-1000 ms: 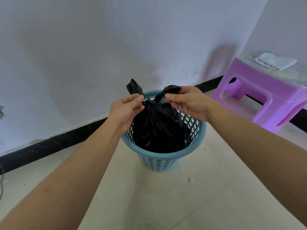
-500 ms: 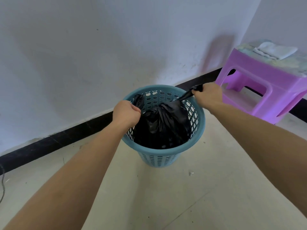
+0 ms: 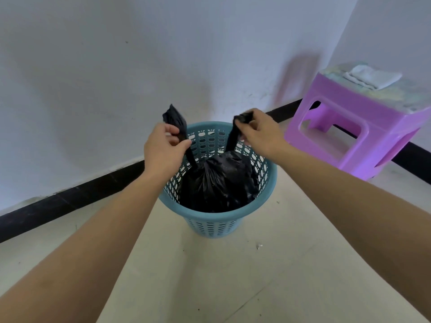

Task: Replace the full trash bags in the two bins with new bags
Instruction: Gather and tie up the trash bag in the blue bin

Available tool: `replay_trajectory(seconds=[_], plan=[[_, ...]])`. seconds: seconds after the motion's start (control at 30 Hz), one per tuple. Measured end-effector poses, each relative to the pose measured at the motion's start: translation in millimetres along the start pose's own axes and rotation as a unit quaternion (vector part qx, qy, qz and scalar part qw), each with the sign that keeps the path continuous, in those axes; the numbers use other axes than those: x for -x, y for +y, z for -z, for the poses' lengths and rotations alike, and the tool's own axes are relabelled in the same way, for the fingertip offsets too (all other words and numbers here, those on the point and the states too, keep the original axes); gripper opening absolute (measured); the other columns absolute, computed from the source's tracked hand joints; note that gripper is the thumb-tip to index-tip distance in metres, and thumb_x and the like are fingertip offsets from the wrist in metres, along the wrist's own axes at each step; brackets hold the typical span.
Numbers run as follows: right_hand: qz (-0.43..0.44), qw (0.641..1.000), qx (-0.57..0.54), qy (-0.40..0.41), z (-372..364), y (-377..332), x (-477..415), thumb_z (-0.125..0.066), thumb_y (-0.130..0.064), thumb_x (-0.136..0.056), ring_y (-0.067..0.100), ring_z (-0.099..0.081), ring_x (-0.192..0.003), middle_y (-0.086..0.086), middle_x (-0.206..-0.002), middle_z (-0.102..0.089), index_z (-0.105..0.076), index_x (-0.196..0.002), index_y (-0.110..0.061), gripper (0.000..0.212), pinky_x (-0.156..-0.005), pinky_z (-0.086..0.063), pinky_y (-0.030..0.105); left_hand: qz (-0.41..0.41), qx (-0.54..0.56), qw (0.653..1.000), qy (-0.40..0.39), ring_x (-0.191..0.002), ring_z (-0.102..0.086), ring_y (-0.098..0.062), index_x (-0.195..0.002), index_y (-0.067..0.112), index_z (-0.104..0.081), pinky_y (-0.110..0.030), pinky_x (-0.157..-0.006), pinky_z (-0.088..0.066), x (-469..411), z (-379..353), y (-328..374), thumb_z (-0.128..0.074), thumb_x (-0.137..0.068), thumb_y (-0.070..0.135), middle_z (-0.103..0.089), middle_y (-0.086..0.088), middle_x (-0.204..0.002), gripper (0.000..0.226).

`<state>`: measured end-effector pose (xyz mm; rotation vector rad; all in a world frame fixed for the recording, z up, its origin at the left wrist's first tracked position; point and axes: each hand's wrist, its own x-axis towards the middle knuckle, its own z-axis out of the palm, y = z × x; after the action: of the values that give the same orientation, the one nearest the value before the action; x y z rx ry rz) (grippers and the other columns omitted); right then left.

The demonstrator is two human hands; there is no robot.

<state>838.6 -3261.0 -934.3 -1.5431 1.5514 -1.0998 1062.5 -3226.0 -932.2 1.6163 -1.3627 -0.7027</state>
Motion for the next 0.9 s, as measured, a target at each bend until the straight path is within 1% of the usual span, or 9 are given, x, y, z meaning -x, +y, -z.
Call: replay_trajectory(seconds=[0.1, 0.17, 0.3, 0.4, 0.5, 0.57, 0.7, 0.77, 0.9], plan=[[-0.046, 0.986, -0.156, -0.036, -21, -14, 2, -0.078, -0.023, -0.085, 0.017, -0.071, -0.096, 0.003, -0.109, -0.069, -0.053, -0.126, -0.022, 0.048, -0.088, -0.058, 0.033, 0.018, 0.076, 0.997, -0.004, -0.086, -0.068, -0.018, -0.102, 0.023, -0.048, -0.034, -0.08, -0.056, 3, -12, 10, -0.078, -0.082, 0.024, -0.068, -0.003, -0.094, 0.036], [-0.115, 0.986, -0.119, -0.032, -32, -9, 3, -0.078, -0.019, -0.08, 0.024, -0.068, -0.105, 0.003, -0.117, -0.065, -0.051, -0.135, -0.013, 0.061, -0.092, -0.057, 0.039, 0.042, 0.105, 0.994, 0.005, -0.086, -0.07, -0.022, -0.093, 0.024, -0.048, -0.039, -0.082, -0.058, 5, -18, 9, -0.079, -0.08, 0.022, -0.069, -0.006, -0.093, 0.033], [-0.165, 0.974, 0.141, -0.069, -41, 14, 10, -0.056, -0.023, -0.082, 0.035, -0.067, -0.083, 0.017, -0.086, -0.068, -0.062, -0.085, 0.003, 0.026, -0.068, -0.052, 0.04, 0.138, 0.187, 0.973, 0.001, -0.081, -0.066, -0.023, -0.09, 0.013, -0.053, -0.034, -0.08, -0.058, 6, -23, 1, -0.078, -0.08, 0.008, -0.065, -0.006, -0.087, 0.027], [-0.121, 0.963, 0.229, -0.071, -38, 16, 13, -0.047, -0.02, -0.098, 0.031, -0.053, -0.078, 0.006, -0.069, -0.051, -0.046, -0.063, -0.01, 0.037, -0.065, -0.037, 0.033, 0.208, 0.222, 0.953, -0.007, -0.072, -0.06, -0.015, -0.084, 0.013, -0.059, -0.024, -0.067, -0.053, 8, -25, -6, -0.076, -0.084, 0.009, -0.064, -0.004, -0.083, 0.017], [-0.12, 0.973, 0.186, -0.066, -33, 17, 15, -0.051, -0.024, -0.101, 0.021, -0.058, -0.097, -0.006, -0.095, -0.065, -0.074, -0.097, -0.021, 0.023, -0.08, -0.04, 0.024, 0.223, 0.164, 0.961, 0.012, -0.068, -0.055, -0.011, -0.09, 0.012, -0.065, -0.021, -0.061, -0.045, 8, -28, -14, -0.07, -0.091, 0.022, -0.062, 0.0, -0.078, 0.011], [-0.13, 0.98, 0.131, -0.073, -34, 21, 16, -0.058, -0.029, -0.098, 0.015, -0.062, -0.105, -0.006, -0.109, -0.069, -0.069, -0.124, -0.028, 0.027, -0.095, -0.046, 0.025, 0.215, 0.127, 0.968, 0.006, -0.087, -0.064, -0.018, -0.098, 0.016, -0.068, -0.028, -0.073, -0.05, 7, -30, -18, -0.065, -0.094, 0.03, -0.065, 0.003, -0.086, 0.015], [-0.097, 0.98, 0.125, -0.117, -40, 21, 15, -0.07, -0.033, -0.091, 0.015, -0.064, -0.103, -0.011, -0.097, -0.069, -0.059, -0.138, -0.022, 0.049, -0.104, -0.047, 0.034, 0.214, 0.082, 0.97, -0.078, -0.111, -0.062, -0.025, -0.12, 0.019, -0.067, -0.045, -0.097, -0.049, 10, -33, -17, -0.064, -0.094, 0.023, -0.071, -0.006, -0.111, 0.027], [-0.119, 0.975, 0.147, -0.12, -41, 20, 14, -0.077, -0.037, -0.085, 0.021, -0.064, -0.11, 0.001, -0.11, -0.072, -0.062, -0.133, -0.01, 0.057, -0.105, -0.046, 0.036, 0.212, 0.082, 0.971, -0.075, -0.105, -0.064, -0.02, -0.124, 0.018, -0.066, -0.044, -0.097, -0.05, 10, -34, -18, -0.067, -0.091, 0.013, -0.071, -0.008, -0.113, 0.034], [-0.151, 0.976, 0.121, -0.102, -42, 15, 16, -0.076, -0.038, -0.086, 0.016, -0.067, -0.097, -0.003, -0.099, -0.074, -0.074, -0.09, -0.024, 0.015, -0.096, -0.05, 0.032, 0.246, 0.22, 0.943, -0.039, -0.095, -0.069, -0.021, -0.123, 0.012, -0.062, -0.026, -0.068, -0.053, 4, -34, -18, -0.07, -0.087, 0.007, -0.071, -0.006, -0.109, 0.037]])
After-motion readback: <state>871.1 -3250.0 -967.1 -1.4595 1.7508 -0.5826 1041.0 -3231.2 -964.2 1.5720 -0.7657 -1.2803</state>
